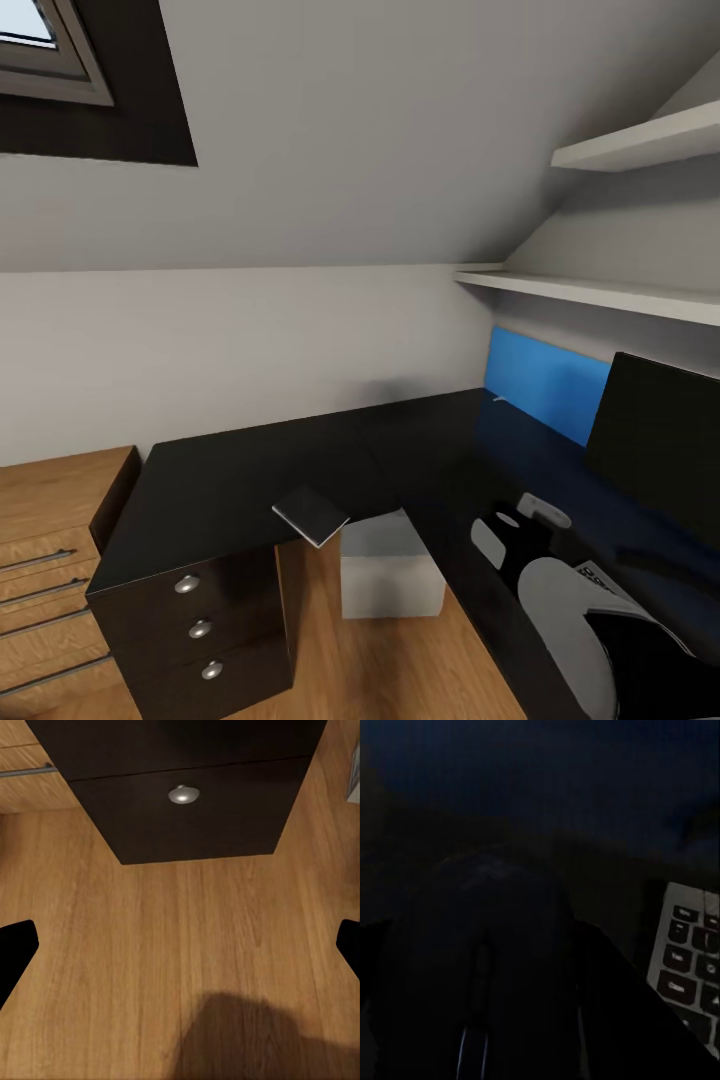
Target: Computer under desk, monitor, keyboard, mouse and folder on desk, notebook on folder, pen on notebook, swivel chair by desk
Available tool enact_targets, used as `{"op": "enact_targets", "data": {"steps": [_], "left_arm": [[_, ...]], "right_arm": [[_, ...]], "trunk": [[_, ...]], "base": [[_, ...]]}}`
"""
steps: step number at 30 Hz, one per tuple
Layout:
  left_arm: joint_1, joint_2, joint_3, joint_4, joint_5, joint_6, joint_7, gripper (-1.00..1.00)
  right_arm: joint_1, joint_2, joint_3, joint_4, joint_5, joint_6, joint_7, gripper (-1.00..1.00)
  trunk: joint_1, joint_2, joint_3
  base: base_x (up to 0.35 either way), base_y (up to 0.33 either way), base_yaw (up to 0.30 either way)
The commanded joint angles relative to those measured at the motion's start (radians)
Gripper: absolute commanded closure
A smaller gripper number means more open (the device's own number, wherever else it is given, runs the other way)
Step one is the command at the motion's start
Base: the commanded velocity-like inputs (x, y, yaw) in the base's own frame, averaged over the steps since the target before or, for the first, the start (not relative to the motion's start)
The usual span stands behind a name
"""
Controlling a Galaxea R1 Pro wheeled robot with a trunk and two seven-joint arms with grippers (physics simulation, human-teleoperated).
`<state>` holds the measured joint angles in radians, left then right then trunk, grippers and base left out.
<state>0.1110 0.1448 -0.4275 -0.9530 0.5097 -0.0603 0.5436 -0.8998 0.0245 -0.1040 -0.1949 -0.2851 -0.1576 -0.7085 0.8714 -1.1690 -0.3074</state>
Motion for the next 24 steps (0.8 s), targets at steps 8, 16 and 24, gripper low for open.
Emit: {"op": "enact_targets", "data": {"steps": [8, 16, 24], "left_arm": [[-0.001, 0.001, -0.008, -0.002, 0.010, -0.007, 0.006, -1.00], [-0.001, 0.001, -0.010, -0.004, 0.010, -0.007, 0.006, -1.00], [-0.001, 0.002, -0.007, -0.039, 0.011, -0.009, 0.006, -1.00]], "right_arm": [[-0.001, 0.004, -0.006, 0.000, -0.001, -0.015, -0.081, 1.00], [0.001, 0.007, -0.005, 0.000, -0.003, -0.091, -0.075, 1.00], [0.001, 0.006, -0.006, -0.001, -0.002, -0.103, -0.075, 1.00]], "trunk": [[0.000, -0.001, -0.001], [0.000, -0.001, -0.001], [0.000, -0.001, -0.001]], "base": [[0.000, 0.000, 0.000], [0.000, 0.000, 0.000], [0.000, 0.000, 0.000]]}}
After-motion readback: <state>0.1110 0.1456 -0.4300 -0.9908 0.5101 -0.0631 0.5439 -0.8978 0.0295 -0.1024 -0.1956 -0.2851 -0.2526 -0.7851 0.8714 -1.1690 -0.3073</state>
